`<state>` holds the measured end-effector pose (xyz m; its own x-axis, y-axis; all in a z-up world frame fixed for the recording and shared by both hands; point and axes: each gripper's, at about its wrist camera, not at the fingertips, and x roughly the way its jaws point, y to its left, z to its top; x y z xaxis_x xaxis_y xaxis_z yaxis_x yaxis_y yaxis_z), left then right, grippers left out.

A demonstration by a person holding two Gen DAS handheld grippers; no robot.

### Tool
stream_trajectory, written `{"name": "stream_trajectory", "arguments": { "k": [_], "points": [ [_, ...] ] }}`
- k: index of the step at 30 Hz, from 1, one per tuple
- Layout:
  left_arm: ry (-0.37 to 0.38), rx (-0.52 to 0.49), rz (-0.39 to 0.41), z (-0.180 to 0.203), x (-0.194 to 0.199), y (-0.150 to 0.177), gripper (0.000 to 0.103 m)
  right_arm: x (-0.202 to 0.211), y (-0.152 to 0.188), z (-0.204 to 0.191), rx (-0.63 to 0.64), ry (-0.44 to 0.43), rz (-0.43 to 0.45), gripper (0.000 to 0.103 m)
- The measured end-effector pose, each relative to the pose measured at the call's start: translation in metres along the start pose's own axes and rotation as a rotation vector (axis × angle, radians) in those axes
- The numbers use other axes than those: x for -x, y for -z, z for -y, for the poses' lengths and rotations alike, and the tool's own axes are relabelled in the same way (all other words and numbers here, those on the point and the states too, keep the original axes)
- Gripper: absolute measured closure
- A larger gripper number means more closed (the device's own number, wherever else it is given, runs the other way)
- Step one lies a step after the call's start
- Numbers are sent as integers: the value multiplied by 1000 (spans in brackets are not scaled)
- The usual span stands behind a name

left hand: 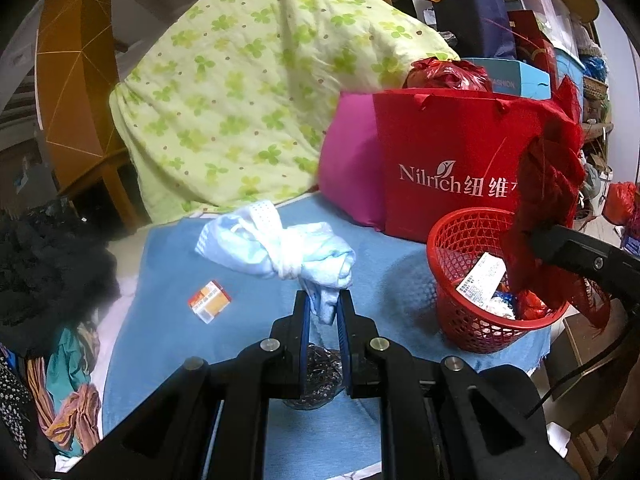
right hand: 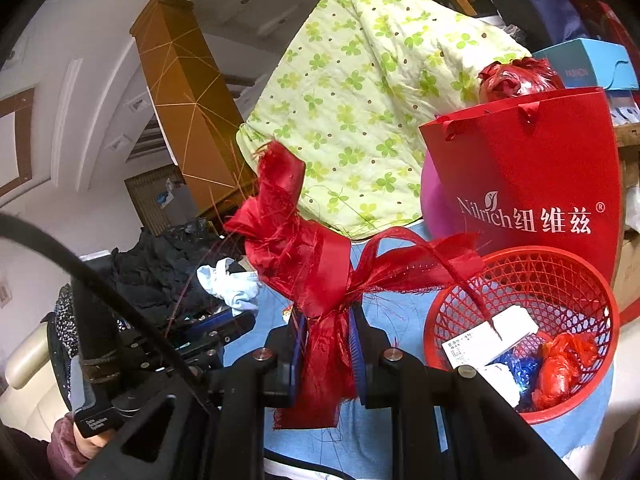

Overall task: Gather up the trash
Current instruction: 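Carry the black bag with the right tool while the left tool carries the tissue over the basket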

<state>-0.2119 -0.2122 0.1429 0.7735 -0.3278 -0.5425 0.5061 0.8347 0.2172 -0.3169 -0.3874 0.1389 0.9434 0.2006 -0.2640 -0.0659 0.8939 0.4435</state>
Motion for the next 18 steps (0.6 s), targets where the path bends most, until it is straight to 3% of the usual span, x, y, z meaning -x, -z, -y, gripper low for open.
{"name": "stream_trajectory", "arguments": {
  "k": [18],
  "points": [
    [16, -25, -13, 9, -4, 0, 89, 14, 4, 6, -29, 20, 17, 81]
  ]
}}
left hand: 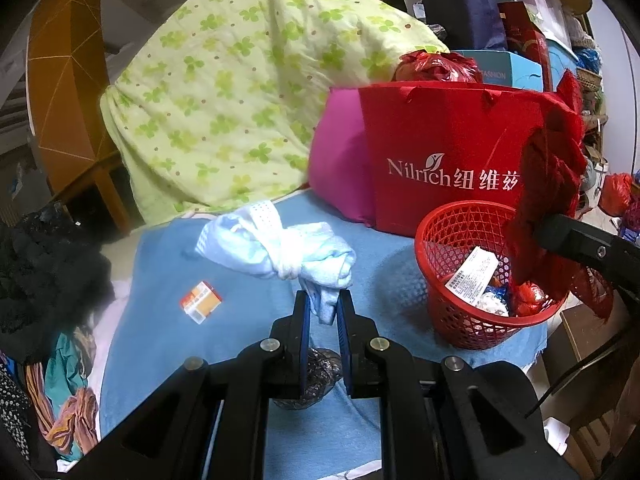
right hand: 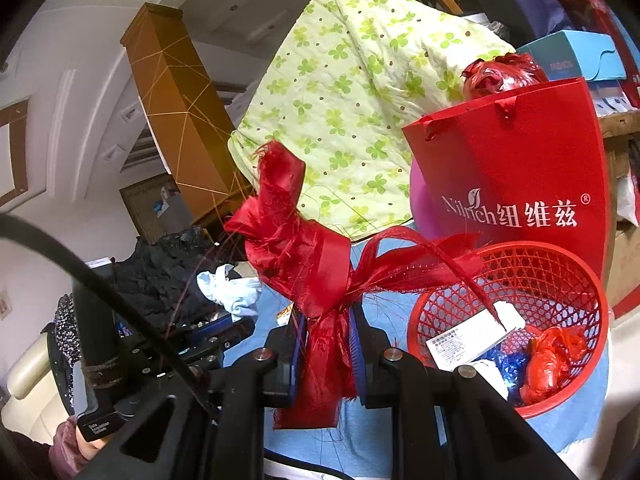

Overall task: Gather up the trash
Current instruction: 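Carry the black bag with the right tool while the left tool carries the tissue over the basket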

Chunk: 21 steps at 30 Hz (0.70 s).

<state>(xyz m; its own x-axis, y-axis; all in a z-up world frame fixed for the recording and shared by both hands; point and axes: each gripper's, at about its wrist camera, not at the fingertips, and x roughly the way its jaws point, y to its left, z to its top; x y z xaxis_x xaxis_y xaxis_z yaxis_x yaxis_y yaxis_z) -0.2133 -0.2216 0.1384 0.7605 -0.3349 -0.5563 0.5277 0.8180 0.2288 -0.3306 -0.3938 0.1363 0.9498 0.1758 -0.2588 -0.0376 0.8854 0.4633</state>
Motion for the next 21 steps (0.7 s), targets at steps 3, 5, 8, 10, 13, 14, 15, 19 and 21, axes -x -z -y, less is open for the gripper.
{"name": "stream_trajectory", "arguments": {
  "k": [3, 5, 8, 10, 13, 14, 15, 19, 21],
  "points": [
    [3, 5, -7, 0, -2, 0, 89, 2, 0, 0, -5, 1, 1, 81],
    [6, 5, -11, 1, -3, -1, 89, 2, 1, 1, -10, 3, 0, 81],
    [9, 3, -15, 1, -5, 0, 89, 4, 2, 2, -16, 11, 1, 81],
    [12, 3, -18, 2, -6, 0, 89, 5, 3, 2, -20, 18, 1, 81],
    [16, 1, -18, 4, -7, 0, 89, 7, 5, 2, -19, 34, 2, 81],
    [18, 1, -20, 4, -7, 0, 89, 7, 5, 2, -20, 36, 0, 81],
    [18, 0, -20, 5, -8, 0, 89, 8, 6, 1, -22, 39, 0, 81],
    [23, 0, -25, 6, -10, 0, 89, 9, 8, 3, -28, 55, -2, 81],
    [23, -2, -25, 7, -10, 0, 89, 10, 9, 4, -29, 61, -2, 81]
  ]
}}
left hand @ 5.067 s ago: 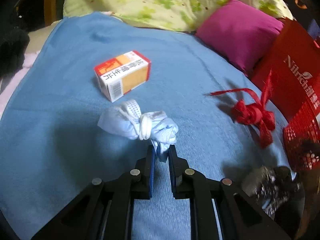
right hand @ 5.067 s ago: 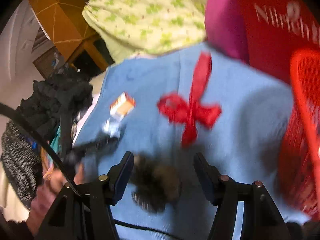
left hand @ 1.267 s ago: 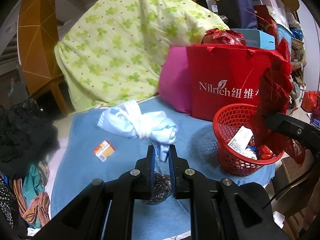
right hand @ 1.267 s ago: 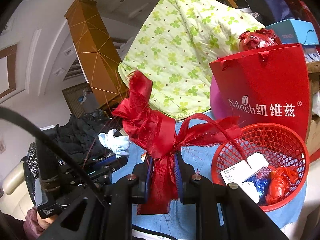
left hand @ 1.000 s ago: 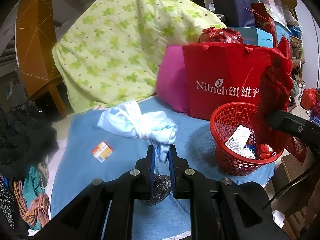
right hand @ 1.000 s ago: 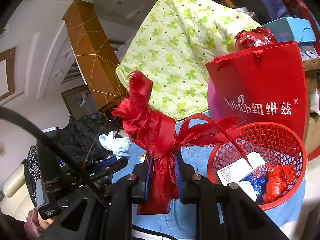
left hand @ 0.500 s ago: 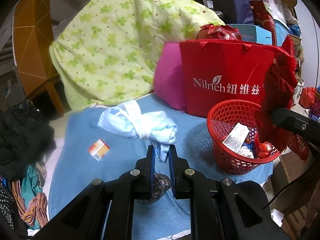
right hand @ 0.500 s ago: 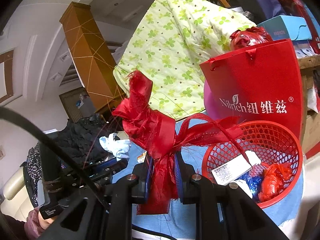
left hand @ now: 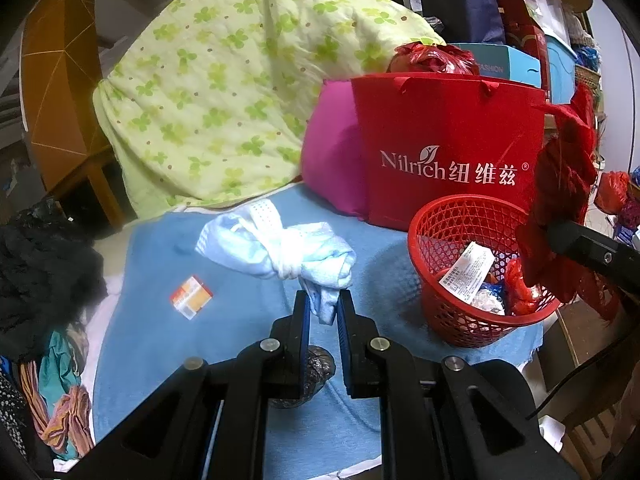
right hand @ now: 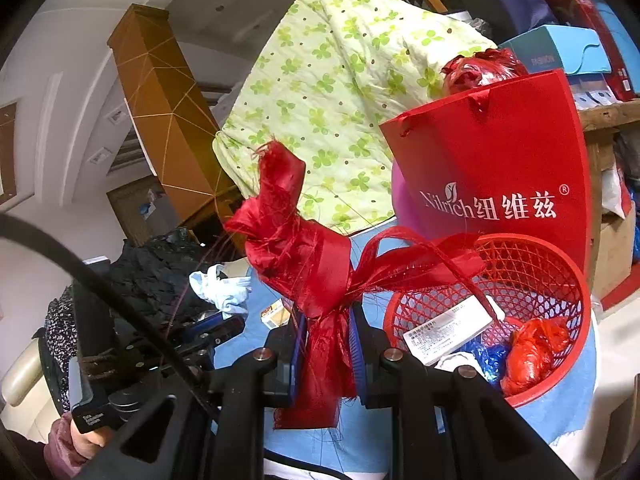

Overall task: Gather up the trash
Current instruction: 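Carry the black bag with the right tool while the left tool carries the tissue over the basket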

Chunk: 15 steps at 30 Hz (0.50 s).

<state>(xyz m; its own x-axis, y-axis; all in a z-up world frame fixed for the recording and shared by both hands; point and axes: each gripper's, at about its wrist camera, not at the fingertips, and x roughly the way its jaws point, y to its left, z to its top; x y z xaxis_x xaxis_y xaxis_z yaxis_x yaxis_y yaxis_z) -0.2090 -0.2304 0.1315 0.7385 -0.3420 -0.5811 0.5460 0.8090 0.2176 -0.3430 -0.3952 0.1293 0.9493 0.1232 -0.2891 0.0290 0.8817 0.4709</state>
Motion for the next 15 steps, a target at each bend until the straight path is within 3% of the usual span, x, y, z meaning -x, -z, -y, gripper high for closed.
{"name": "stream_trajectory", "arguments": {
  "k": [15],
  "points": [
    [8, 12, -9, 0, -3, 2, 89, 1, 2, 1, -11, 16, -6, 81]
  ]
}}
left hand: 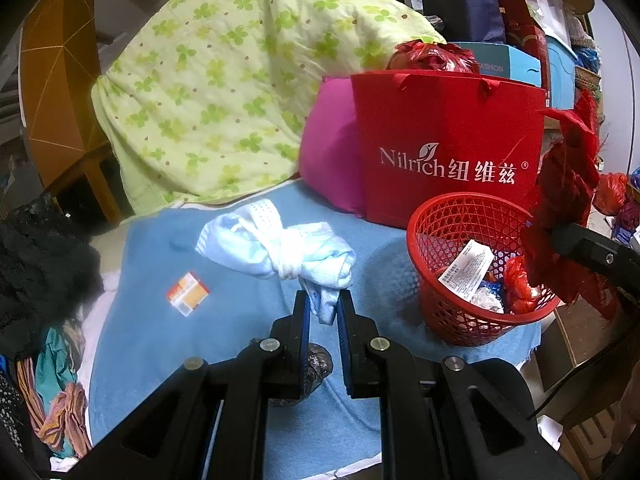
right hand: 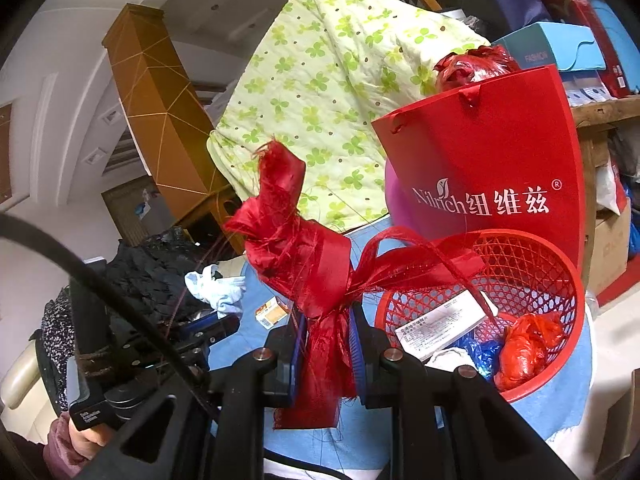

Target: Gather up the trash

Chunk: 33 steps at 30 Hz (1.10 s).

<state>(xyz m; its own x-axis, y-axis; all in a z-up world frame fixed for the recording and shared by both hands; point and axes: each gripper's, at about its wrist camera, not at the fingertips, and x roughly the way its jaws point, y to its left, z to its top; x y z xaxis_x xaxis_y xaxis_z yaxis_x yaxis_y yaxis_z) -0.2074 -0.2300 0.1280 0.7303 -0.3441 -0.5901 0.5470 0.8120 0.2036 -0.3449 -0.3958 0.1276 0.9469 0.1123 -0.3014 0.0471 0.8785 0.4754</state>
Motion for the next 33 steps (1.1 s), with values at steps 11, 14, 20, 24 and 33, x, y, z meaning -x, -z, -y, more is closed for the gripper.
{"name": "stream_trajectory", "arguments": {
  "k": [11, 14, 20, 24, 33],
  "points": [
    [6, 5, -14, 1, -4, 4, 89, -4, 0, 4, -2, 7, -8, 81],
    [9, 7, -18, 1, -5, 4, 89, -5, 0, 7, -9, 8, -11, 81],
    [13, -1, -28, 5, -9, 6, 89, -5, 0, 17, -22, 17, -9, 81],
    [19, -7, -34, 6, -11, 6, 89, -5, 0, 23, -29, 19, -11, 80],
    [255, 22, -54, 15, -28, -21, 89, 1, -15, 48, -96, 6, 22, 80]
  ]
}}
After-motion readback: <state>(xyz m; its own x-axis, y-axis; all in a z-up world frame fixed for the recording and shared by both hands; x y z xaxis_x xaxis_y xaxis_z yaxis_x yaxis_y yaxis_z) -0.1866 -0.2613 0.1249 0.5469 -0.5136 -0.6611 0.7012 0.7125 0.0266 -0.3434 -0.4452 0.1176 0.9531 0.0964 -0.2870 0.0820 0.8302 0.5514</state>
